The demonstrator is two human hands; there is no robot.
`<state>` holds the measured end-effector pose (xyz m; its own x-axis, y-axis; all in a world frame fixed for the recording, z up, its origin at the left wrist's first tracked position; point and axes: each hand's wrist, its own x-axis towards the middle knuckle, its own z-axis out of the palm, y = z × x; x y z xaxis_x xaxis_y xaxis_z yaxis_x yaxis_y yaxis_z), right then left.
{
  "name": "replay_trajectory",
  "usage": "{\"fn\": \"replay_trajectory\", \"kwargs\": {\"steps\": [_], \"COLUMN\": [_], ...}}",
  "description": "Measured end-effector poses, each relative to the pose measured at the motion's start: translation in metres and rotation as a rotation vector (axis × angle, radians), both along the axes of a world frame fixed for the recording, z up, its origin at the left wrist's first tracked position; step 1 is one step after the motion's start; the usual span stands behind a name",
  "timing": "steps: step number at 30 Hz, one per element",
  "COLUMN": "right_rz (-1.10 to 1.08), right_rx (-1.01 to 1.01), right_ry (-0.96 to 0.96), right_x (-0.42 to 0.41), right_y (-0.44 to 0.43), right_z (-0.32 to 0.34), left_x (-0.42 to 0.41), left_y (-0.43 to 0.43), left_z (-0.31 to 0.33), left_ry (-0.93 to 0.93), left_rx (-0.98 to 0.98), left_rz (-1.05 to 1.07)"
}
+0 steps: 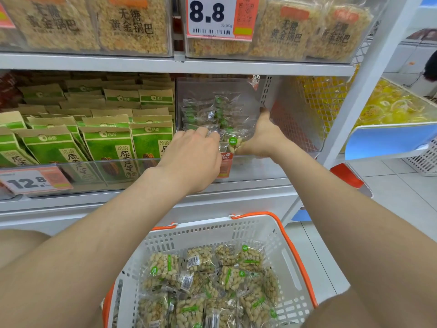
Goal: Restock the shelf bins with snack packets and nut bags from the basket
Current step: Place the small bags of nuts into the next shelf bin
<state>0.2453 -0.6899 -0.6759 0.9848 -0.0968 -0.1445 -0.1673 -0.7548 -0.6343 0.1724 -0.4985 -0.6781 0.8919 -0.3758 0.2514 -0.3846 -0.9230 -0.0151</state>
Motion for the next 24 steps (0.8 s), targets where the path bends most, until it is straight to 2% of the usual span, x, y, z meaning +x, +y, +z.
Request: {"fn": "replay_trajectory", "kwargs": {"steps": [8,12,15,19,21,24], "right_rz": [0.046,0.038,0.048,0.127,0.196,0.411], "right_rx": [-0.027,-0.138,-0.249,-0.335,-0.340,-0.399], "right_ry": [0.001,-0.022,-0.166,-0.528,-0.635,-0.579], "right_x": [0.002,-0.007,-0.017,-0.034,-0.047,-0.064], "right_y": [0.010,0.005,0.005,0.006,0.007,0.006], "right_z": [-0.004,0.002,0.001,-0.001,0.004,0.007], "left_x": [-0.002,-0.005,-0.006,-0.014,-0.021,-0.030], "left_y": [0.001,0.004,0.005,0.004,0.001,-0.003], "left_z": [0.001,0.001,0.002,0.007,0.007,-0.002], "left_ry": [0.008,0.003,-0.092,-0.198,-0.157,0.005], "left_rx": [-0.013,-0.134,-0.212,-0.284,-0.284,-0.118], "left_rz": [-0.015,-0.064,-0.124,-0.201,-0.177,-0.146]}}
